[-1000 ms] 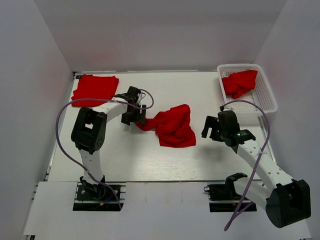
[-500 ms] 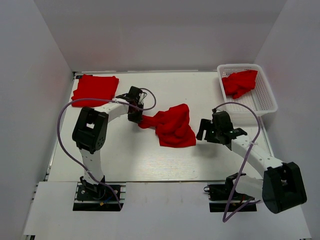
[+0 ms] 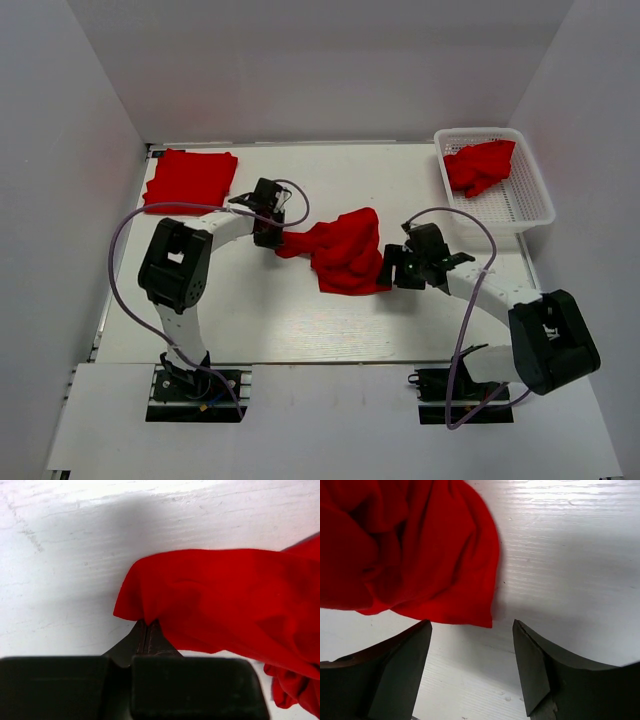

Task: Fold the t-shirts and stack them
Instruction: Flatten out the tshirt

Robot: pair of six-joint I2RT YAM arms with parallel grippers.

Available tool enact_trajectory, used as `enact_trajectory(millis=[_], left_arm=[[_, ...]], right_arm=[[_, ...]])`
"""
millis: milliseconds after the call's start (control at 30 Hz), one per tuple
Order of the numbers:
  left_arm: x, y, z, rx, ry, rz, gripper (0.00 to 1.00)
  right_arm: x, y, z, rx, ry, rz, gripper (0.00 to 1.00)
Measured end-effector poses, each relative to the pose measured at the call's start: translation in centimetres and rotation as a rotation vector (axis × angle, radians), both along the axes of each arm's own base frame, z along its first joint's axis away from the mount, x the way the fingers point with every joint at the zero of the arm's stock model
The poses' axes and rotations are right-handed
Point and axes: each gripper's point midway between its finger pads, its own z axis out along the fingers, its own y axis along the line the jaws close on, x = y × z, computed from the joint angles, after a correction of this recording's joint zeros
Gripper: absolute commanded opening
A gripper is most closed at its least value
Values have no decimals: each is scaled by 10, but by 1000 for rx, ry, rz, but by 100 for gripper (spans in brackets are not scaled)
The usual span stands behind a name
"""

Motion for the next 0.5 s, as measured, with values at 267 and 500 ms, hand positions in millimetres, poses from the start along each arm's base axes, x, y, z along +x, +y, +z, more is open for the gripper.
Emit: enact_trajectory(millis=[267, 500], left_arm=[[-11, 6, 5, 7, -1, 10, 0], [-4, 8, 33, -4, -81, 22, 0]], right_arm=[[-2, 8, -15, -1, 36, 36, 11], [8, 7, -6, -8, -27, 30, 0]])
